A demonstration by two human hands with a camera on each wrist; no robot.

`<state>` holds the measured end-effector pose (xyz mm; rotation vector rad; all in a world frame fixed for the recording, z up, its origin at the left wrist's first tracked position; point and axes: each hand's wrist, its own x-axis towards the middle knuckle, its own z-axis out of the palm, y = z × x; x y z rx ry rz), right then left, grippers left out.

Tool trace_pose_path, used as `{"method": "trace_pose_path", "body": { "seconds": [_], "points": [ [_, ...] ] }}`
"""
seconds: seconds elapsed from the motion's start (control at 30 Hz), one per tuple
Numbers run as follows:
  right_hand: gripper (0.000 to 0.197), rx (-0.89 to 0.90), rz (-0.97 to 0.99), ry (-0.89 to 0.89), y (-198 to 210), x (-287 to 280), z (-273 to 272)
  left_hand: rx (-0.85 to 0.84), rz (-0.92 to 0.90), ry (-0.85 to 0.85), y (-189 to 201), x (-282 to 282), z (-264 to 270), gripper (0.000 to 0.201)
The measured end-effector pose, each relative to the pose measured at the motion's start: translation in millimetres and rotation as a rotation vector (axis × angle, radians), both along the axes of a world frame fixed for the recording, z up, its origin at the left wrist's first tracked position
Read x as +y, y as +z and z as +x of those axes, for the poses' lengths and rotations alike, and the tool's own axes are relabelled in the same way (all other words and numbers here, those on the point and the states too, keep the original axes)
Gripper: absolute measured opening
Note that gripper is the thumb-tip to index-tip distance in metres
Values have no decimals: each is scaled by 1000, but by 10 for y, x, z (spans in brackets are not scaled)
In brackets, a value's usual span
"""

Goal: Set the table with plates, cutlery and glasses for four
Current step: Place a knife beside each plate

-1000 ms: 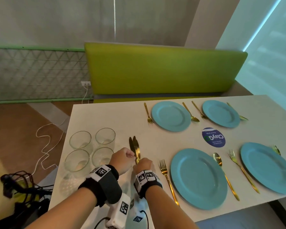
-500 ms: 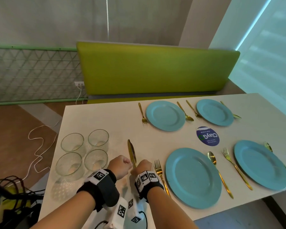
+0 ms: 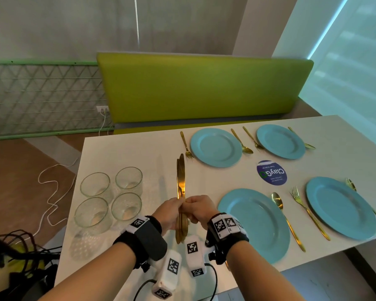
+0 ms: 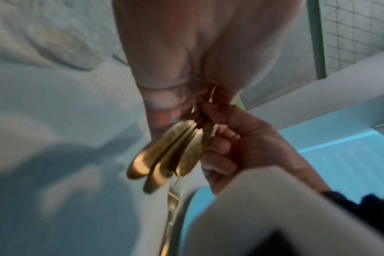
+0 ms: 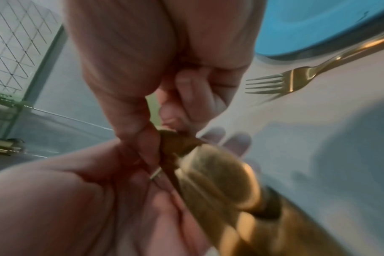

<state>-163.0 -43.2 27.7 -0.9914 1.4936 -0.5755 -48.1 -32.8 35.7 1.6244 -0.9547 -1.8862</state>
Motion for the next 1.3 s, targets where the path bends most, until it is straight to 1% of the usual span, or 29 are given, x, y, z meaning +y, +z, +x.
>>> {"method": "trace_pose_path", "body": {
  "seconds": [0.1, 0.17, 0.27, 0.37, 0.53, 0.67, 0.8, 1.0, 1.1, 1.13, 1.2, 1.3],
  "points": [
    [22, -70, -3, -5, 59, 68, -31, 108, -5, -3, 60, 52, -33, 27],
    [19, -50, -11, 8, 70, 103, -64, 143, -19, -1, 67, 82, -49, 24],
    [16, 39, -30, 20, 95, 149, -95, 111, -60, 33, 8, 119, -73, 24],
    [19, 96, -39, 7, 129, 193, -118, 107, -68, 32, -19, 152, -99, 24],
    [22, 105, -20, -2, 154, 247, -161, 72, -52, 10, -15, 196, -118, 29],
    [23, 67, 4, -38, 136, 286, -191, 81, -21, -1, 21, 242, -144, 33],
    [21, 39, 23, -65, 124, 344, -188, 87, 2, -19, 14, 273, -135, 34],
    [16, 9, 13, -94, 164, 380, -187, 102, 8, 51, 2, 237, -152, 34],
    [15, 4, -20, -155, 221, 362, -247, 61, -22, 64, 53, 188, -153, 38],
    [15, 2, -32, -177, 254, 355, -273, 75, -20, 65, 89, 173, -156, 39],
    [16, -46, -46, -227, 303, 340, -324, 97, 0, 58, 152, 147, -178, 37],
    [16, -182, -54, -315, 381, 305, -384, 84, -16, -9, 226, 123, -267, 35]
  ]
}}
